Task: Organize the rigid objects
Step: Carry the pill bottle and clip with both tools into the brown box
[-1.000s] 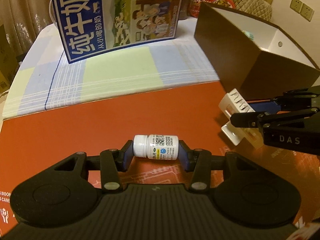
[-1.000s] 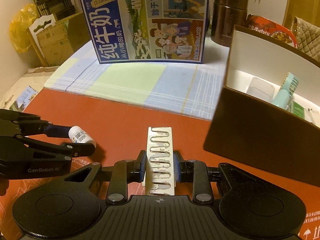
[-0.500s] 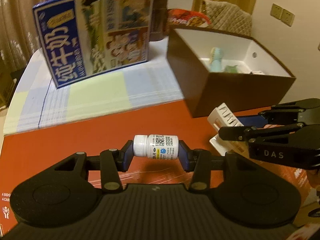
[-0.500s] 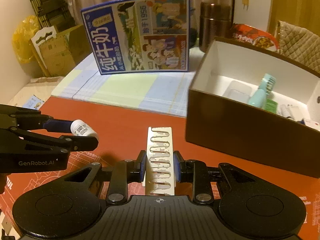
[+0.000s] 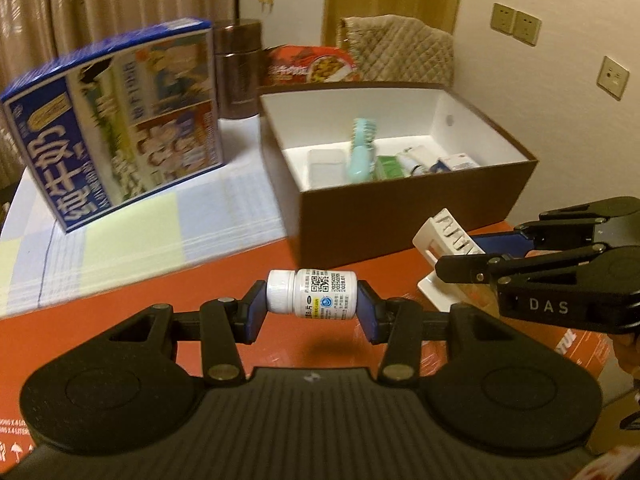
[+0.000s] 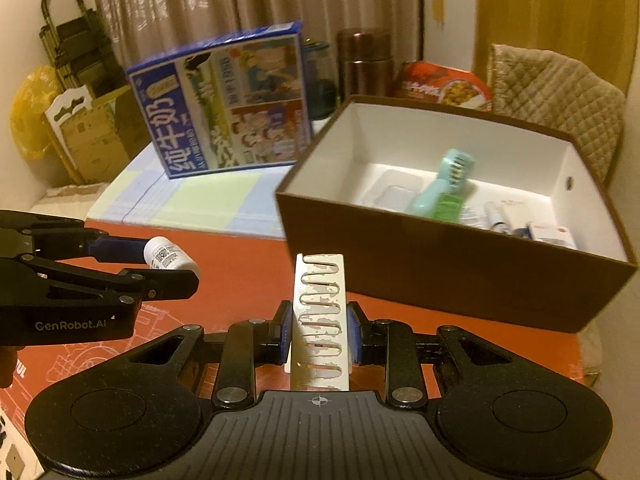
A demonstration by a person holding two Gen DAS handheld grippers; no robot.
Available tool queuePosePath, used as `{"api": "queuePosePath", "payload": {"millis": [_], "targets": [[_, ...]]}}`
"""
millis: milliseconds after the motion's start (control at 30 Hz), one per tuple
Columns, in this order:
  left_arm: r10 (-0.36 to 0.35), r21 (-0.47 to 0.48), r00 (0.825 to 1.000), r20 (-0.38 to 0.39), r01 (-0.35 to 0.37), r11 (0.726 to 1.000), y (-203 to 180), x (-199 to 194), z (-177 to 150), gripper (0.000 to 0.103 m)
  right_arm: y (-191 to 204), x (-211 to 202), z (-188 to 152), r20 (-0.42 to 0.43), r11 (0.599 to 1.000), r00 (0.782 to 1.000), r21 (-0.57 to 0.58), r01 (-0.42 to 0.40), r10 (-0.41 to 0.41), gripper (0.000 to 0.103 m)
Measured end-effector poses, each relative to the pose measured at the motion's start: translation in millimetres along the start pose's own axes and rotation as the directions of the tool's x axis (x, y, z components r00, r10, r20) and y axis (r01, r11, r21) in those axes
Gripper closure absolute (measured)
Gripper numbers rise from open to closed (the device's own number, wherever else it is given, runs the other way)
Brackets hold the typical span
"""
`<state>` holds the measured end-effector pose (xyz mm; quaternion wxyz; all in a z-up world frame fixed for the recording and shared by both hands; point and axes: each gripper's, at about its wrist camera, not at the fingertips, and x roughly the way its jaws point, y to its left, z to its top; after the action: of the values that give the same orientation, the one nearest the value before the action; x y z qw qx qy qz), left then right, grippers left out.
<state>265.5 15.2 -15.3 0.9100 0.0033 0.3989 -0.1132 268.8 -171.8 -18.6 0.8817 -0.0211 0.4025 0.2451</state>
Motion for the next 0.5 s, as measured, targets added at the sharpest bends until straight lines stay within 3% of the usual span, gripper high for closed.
{"api": "queuePosePath", "payload": {"millis": [500], "targets": [[-0.002, 0.07, 0.998, 0.062, -0.002, 0.998, -53.7, 22.0, 57.9, 0.06, -71.4, -34.4, 18.8, 0.076, 0.999, 0.996, 0.031, 0.034, -0.036, 0.078]]}}
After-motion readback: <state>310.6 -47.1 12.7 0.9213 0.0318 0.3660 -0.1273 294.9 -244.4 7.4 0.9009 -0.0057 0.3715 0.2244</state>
